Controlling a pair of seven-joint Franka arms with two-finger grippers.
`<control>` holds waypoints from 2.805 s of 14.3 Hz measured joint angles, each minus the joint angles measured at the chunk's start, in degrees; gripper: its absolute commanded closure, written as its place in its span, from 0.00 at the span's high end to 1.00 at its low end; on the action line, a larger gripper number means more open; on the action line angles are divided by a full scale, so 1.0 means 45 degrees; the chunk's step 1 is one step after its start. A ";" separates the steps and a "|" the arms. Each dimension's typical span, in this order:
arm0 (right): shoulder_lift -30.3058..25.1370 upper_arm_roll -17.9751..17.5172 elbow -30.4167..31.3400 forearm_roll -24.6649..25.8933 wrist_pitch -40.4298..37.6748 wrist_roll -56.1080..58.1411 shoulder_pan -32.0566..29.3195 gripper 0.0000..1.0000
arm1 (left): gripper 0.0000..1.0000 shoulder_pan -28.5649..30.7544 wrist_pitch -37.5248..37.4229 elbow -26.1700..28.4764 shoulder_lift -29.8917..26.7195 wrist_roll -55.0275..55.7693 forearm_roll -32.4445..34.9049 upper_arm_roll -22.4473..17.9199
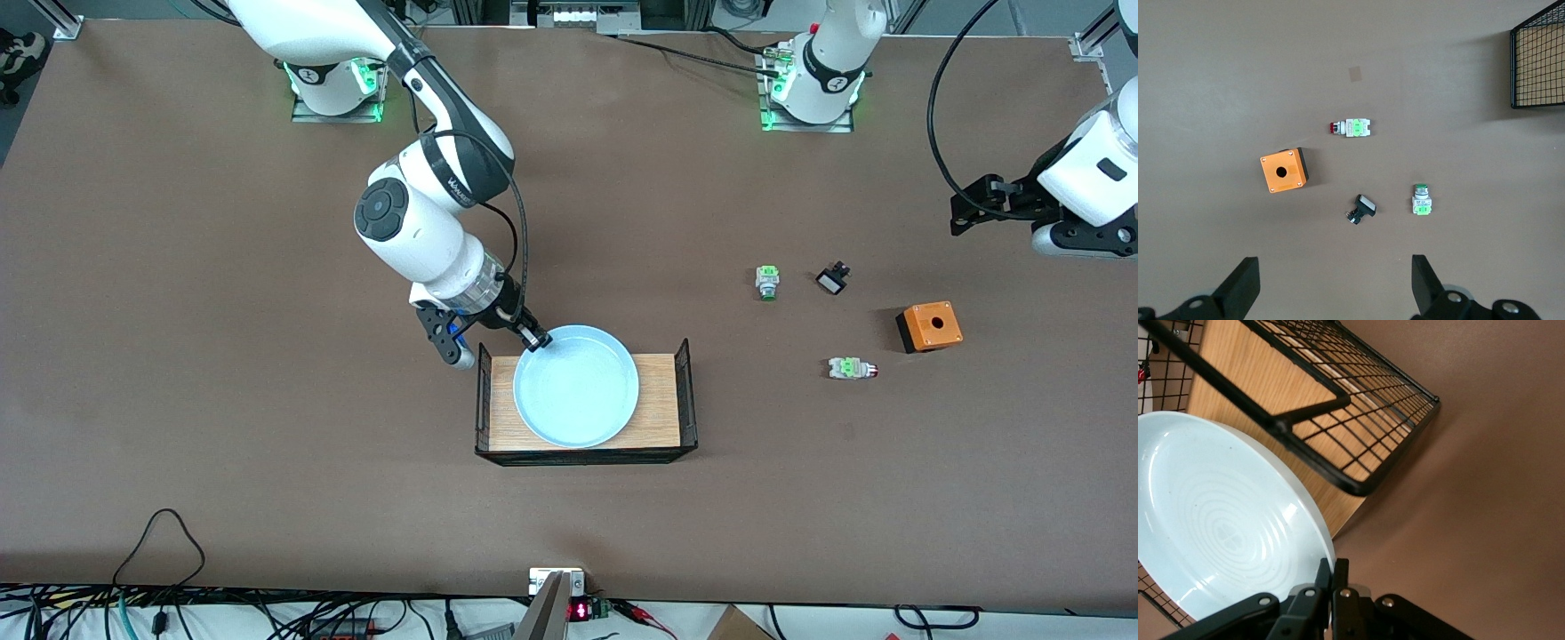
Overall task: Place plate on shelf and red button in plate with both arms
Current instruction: 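Lower the plate onto the wooden tray and open the right gripper, then withdraw the right gripper while the left gripper reaches the red-capped button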
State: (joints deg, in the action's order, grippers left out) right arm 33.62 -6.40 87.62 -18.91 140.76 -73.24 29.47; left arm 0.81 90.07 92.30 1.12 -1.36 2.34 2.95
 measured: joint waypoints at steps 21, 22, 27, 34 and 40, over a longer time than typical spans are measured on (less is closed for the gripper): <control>-0.1846 0.0064 -0.0362 0.0401 -0.2679 -0.0333 -0.0840 1.00 | 1.00 0.0012 -0.0076 -0.0001 0.0000 -0.0001 0.0000 -0.0006; -0.2141 0.0069 -0.0378 0.0412 -0.3442 -0.0297 -0.1014 1.00 | 1.00 0.0010 -0.0257 0.0002 0.0010 -0.0015 0.0000 -0.0005; -0.3081 0.0103 -0.0523 0.0976 -0.5933 0.2267 -0.2101 1.00 | 1.00 0.0005 -0.0878 0.0066 0.1118 -0.2345 -0.0005 0.0003; -0.3733 0.0123 -0.0538 0.3088 -0.8720 0.7168 -0.3670 1.00 | 1.00 0.0007 0.0570 0.0074 0.3367 -0.7424 -0.0005 0.0004; -0.4225 0.0171 -0.0551 0.4674 -0.9732 1.1181 -0.5632 1.00 | 1.00 0.0003 0.3571 0.0866 0.5128 -1.2306 0.0068 -0.0002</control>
State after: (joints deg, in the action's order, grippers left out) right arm 14.61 -5.63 85.14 2.13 96.97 -22.92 4.12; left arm 0.82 106.14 96.19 24.20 -56.74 2.65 2.94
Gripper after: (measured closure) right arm 0.000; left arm 0.000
